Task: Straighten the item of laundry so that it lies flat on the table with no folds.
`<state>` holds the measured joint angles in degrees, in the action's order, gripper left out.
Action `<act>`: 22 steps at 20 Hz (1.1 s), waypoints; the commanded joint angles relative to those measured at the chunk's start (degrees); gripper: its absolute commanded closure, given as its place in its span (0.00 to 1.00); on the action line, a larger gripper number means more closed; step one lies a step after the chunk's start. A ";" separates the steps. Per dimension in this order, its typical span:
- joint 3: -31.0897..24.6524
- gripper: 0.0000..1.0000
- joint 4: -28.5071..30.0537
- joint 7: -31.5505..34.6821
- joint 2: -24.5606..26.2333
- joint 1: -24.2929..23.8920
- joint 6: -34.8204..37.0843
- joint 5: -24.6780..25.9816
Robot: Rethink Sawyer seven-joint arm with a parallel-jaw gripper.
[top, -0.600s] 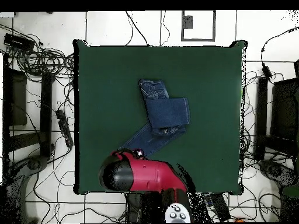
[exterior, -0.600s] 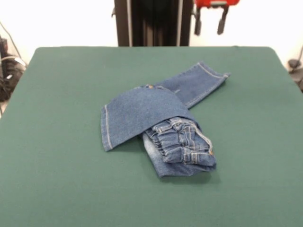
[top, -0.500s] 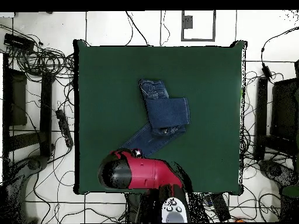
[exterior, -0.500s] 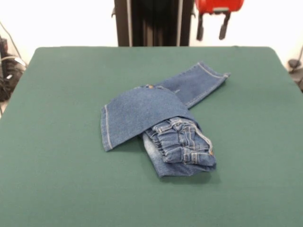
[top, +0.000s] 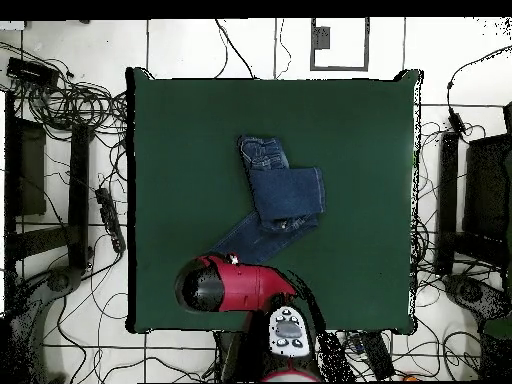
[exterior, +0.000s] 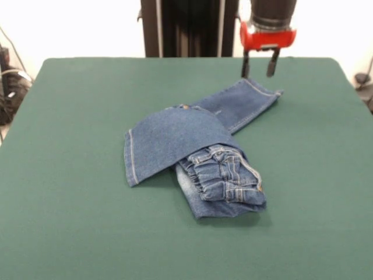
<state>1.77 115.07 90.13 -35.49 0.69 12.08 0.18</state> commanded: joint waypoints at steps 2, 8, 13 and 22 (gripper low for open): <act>-3.17 0.00 -5.46 10.78 5.95 0.60 -4.73 -1.47; -4.08 0.00 -7.83 8.85 8.71 -1.56 -6.56 -0.52; -5.43 0.00 -8.59 7.39 9.20 -3.75 -6.31 0.26; -3.00 0.00 -10.22 4.96 -0.80 -1.48 10.00 -0.72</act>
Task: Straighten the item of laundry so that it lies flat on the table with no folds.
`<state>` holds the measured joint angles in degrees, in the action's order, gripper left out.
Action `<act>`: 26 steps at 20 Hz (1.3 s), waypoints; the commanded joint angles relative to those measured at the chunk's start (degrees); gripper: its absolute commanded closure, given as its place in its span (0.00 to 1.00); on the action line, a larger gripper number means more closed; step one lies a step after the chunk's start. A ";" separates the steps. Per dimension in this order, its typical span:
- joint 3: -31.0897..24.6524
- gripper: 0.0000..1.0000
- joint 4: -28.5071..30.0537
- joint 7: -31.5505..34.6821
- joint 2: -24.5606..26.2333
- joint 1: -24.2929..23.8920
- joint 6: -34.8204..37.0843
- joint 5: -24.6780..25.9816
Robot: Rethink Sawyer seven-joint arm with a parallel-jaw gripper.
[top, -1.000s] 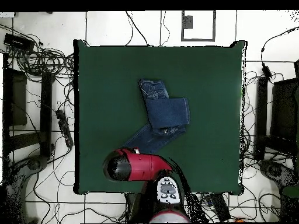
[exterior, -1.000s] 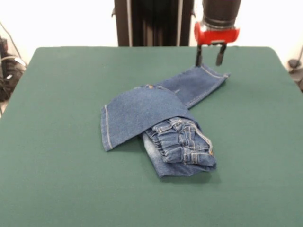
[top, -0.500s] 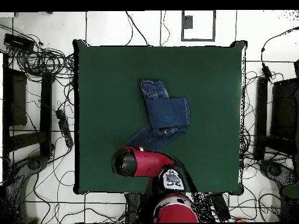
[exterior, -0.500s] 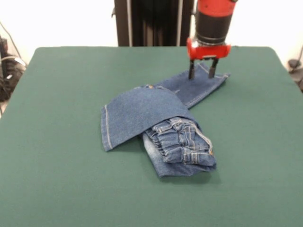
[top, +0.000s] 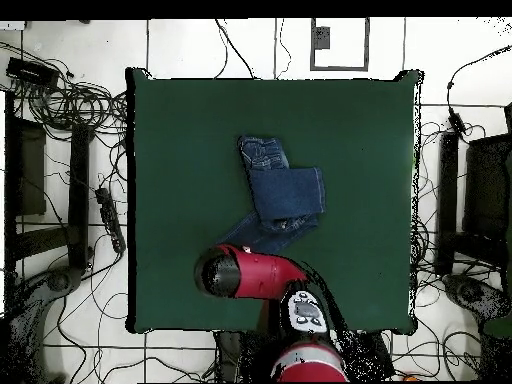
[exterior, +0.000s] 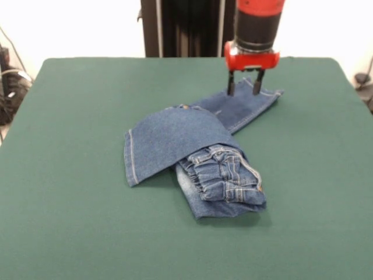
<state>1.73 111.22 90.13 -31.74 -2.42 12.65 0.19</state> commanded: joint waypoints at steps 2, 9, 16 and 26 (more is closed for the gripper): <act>-2.73 0.00 -7.94 4.04 -5.95 2.06 13.62 -0.45; -4.42 0.00 -9.83 3.51 -8.24 1.48 20.49 0.25; -5.92 0.00 -10.81 2.60 -8.31 0.11 21.93 0.93; -10.45 0.00 -10.04 -3.78 -6.43 -6.50 19.65 3.32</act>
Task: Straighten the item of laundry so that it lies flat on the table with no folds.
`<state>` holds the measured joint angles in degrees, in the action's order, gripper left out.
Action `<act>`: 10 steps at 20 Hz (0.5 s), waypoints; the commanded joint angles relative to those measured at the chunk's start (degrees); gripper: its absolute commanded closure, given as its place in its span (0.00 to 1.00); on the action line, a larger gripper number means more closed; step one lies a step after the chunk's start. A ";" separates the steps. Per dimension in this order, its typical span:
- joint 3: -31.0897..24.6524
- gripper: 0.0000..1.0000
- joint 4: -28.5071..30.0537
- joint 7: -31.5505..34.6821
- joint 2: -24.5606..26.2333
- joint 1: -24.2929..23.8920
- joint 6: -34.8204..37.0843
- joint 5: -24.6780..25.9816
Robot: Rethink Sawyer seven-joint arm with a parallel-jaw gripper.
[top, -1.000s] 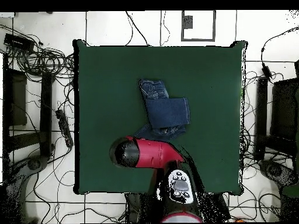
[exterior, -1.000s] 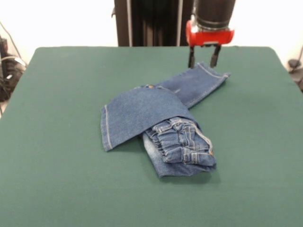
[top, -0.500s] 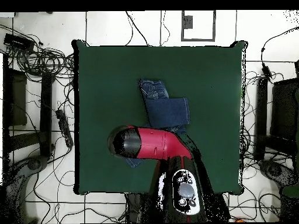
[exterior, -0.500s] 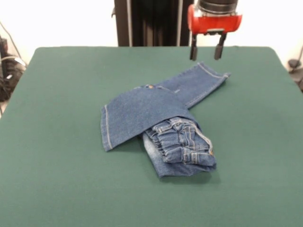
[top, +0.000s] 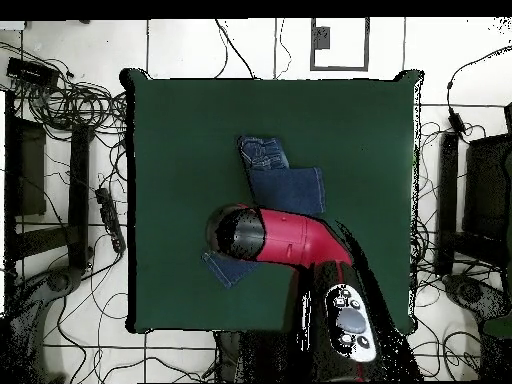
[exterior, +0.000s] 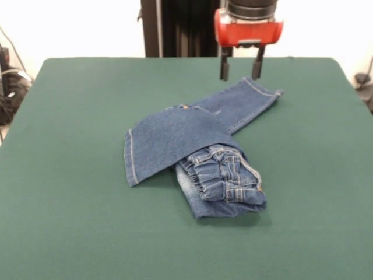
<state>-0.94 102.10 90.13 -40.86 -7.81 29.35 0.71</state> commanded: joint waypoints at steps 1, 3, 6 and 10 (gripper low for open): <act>-7.93 0.00 -0.83 -4.02 2.68 -1.60 2.87 3.26; -8.38 0.00 -0.81 -4.33 2.89 -2.53 2.51 4.24; -9.41 0.00 -0.82 -4.73 3.46 -4.27 1.80 5.81; -11.36 0.00 -0.24 -4.84 4.13 -6.83 0.94 7.03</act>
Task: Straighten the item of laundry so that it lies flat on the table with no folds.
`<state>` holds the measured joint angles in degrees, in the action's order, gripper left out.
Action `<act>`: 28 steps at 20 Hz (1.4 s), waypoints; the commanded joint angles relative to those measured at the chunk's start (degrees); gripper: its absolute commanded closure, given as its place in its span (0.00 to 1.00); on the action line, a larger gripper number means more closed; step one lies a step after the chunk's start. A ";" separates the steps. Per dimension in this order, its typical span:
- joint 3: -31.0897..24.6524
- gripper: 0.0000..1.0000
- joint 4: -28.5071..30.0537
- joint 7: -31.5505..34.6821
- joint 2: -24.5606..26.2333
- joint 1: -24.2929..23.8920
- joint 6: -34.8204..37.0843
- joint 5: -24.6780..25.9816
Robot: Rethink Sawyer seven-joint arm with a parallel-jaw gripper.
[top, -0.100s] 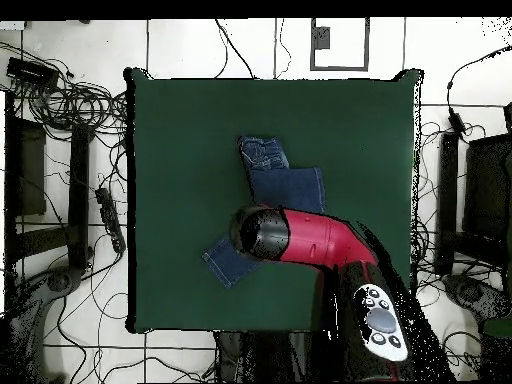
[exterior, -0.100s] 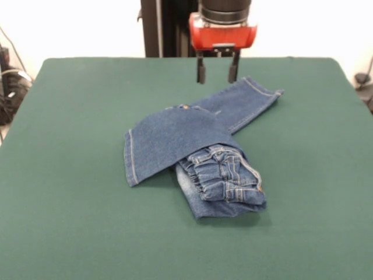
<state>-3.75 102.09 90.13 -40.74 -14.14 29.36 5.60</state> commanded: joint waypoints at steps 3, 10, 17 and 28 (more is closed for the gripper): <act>-10.07 0.00 0.43 -4.93 3.97 -2.23 1.10 2.77; -13.15 0.00 2.16 -3.10 6.31 -5.87 -3.36 5.08; -15.20 0.00 -0.67 -3.08 9.37 -6.64 -4.28 7.33; -17.65 0.00 -4.53 -4.34 11.53 -8.35 -0.98 10.06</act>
<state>-14.98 100.93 90.13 -32.42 -22.77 27.41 14.07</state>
